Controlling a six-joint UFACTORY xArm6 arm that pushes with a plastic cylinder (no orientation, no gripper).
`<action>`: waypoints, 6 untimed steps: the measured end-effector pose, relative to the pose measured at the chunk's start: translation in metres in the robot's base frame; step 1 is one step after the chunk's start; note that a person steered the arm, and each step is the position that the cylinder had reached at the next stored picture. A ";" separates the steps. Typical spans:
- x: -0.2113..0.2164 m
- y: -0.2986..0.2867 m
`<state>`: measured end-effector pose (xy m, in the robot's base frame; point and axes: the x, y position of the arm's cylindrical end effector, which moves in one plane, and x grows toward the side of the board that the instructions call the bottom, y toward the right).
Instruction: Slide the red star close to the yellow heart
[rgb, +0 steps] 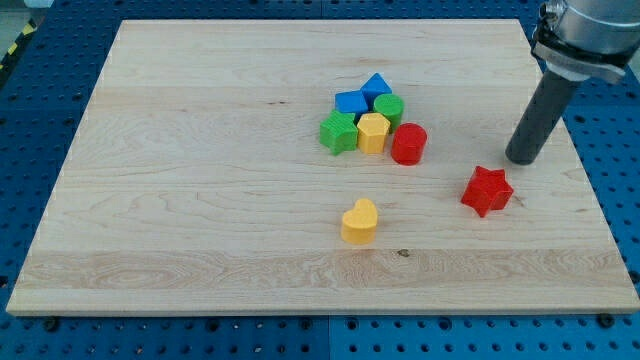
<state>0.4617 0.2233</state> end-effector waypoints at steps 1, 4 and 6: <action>0.023 -0.014; 0.045 -0.052; 0.064 -0.049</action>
<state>0.5258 0.1744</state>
